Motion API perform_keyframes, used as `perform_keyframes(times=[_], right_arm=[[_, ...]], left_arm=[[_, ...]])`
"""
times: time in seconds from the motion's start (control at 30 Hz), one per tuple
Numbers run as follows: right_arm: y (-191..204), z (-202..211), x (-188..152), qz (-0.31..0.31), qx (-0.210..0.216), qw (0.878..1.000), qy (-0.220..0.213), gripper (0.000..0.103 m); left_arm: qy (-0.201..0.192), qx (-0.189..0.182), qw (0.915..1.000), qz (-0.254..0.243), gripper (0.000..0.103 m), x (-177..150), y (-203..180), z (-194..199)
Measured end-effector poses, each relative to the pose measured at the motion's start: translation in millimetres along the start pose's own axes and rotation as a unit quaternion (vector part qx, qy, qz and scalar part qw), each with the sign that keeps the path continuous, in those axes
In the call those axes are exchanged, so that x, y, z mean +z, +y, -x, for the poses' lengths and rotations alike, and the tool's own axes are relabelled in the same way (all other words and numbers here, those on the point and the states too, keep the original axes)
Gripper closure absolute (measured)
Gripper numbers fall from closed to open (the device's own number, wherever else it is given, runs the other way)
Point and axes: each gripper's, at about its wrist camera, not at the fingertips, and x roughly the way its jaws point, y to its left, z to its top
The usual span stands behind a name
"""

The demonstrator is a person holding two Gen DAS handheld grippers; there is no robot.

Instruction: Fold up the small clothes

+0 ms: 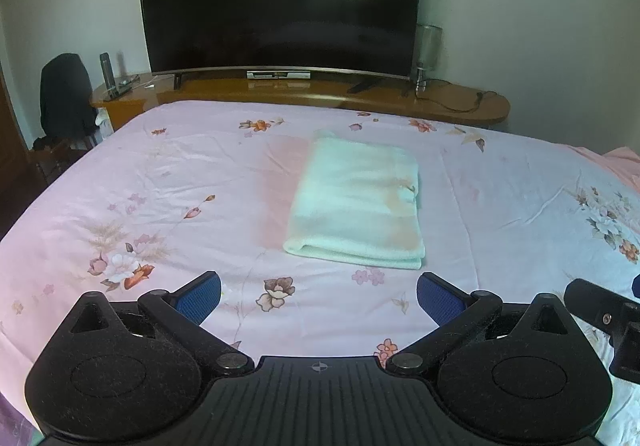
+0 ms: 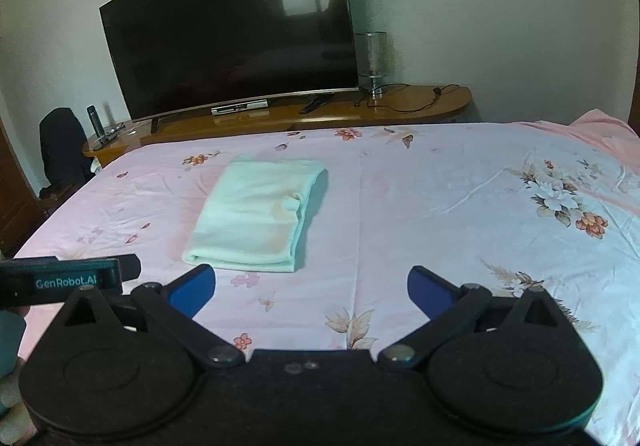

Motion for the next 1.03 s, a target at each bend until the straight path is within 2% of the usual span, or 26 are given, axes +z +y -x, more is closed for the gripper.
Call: perform_keyframes(times=[0.4,0.63,0.87,0.93,1.03], right_arm=[[2.2,-10.4,2.8,0.006,-0.006,1.000,0.002,0.001],[2.7,-16.0,3.6,0.010,-0.013,1.000,0.003,0.001],[3.8,-22.5,4.5,0.015,-0.022,1.000,0.005,0.001],[2.6,-23.8,4.9,0.012,-0.021,1.000,0.005,0.001],[0.3,-25.7,4.8,0.011,-0.023,1.000,0.005,0.001]], left_arm=[[0.015,-0.001,0.9999,0.006,0.000,3.1,-1.7,-10.3],[0.010,-0.007,0.9999,-0.004,0.000,3.1,-5.6,-15.5],[-0.001,-0.021,0.9997,-0.013,0.000,3.8,-10.3,-18.7],[-0.017,-0.028,0.9994,-0.015,0.000,3.2,-11.3,-16.0],[-0.019,-0.046,0.9987,-0.009,0.000,6.7,-9.6,-18.3]])
